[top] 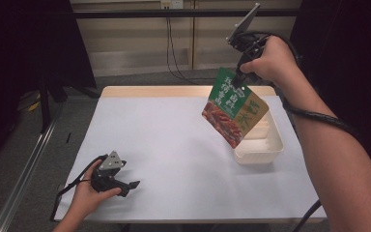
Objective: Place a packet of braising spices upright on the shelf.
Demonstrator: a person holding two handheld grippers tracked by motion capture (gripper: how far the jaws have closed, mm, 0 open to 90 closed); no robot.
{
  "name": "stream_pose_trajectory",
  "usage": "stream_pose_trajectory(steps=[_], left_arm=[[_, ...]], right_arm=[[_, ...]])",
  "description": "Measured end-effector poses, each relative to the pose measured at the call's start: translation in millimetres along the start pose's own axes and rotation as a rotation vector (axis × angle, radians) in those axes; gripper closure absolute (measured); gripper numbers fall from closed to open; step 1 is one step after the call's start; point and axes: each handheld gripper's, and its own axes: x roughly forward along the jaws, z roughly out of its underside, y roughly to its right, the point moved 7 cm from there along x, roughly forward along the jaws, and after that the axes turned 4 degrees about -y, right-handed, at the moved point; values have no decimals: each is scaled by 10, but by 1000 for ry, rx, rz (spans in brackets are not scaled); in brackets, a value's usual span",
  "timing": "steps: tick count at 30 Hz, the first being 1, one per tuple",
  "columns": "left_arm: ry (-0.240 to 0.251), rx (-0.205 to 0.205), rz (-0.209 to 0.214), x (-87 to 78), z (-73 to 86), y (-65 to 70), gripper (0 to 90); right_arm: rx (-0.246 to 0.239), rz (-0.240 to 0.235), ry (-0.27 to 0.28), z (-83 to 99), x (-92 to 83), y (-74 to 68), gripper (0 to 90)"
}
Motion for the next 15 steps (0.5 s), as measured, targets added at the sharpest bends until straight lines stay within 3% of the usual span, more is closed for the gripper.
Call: stream_pose_trajectory(steps=[4, 11, 15], left_arm=[[-1, 10, -16, -10, -3, -20, 115], [23, -5, 16, -13, -20, 8, 112], [29, 0, 12, -27, -31, 1, 109]], right_arm=[[-14, 1, -2, 51, -44, 61, 900], [-19, 11, 4, 140, -86, 166, 900], [-22, 11, -3, 183, -93, 211, 900]])
